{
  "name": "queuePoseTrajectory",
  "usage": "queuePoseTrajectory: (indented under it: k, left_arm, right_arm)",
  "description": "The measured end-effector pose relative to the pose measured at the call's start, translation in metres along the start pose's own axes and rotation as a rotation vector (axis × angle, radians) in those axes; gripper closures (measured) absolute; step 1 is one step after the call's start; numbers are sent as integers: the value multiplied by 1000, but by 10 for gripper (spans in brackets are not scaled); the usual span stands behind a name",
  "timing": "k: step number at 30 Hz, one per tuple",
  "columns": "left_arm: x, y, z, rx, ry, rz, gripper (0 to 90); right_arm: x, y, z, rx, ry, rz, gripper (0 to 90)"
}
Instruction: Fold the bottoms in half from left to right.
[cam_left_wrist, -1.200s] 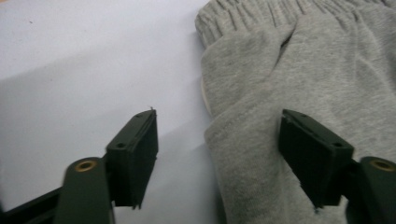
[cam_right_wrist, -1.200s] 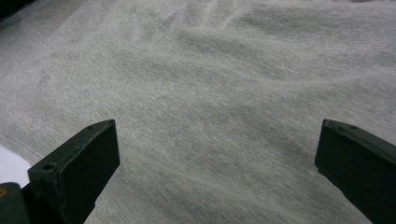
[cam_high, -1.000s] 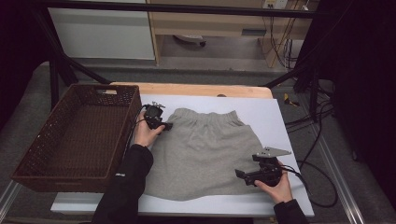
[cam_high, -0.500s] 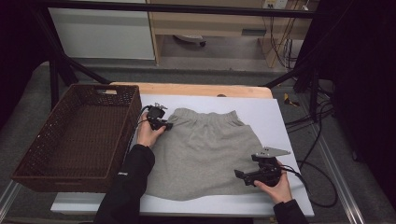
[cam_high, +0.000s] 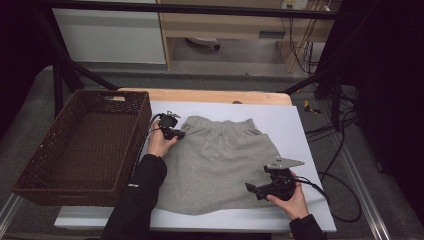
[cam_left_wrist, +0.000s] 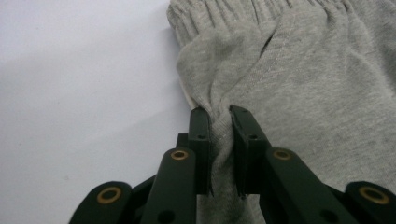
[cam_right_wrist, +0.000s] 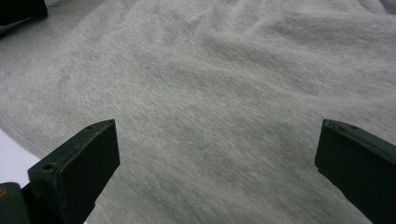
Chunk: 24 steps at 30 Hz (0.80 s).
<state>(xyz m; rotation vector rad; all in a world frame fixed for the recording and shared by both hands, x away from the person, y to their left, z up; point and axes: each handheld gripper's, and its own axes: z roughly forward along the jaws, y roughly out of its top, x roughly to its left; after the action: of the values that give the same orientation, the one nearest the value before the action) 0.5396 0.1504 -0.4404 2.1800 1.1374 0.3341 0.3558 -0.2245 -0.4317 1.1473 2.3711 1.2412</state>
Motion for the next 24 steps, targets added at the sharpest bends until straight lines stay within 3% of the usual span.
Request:
queuePoseTrajectory:
  k: [24]
  left_arm:
    - [1, -2, 1, -11, -6, -1, 783]
  right_arm:
    - [42, 22, 35, 35, 68, -82, 9]
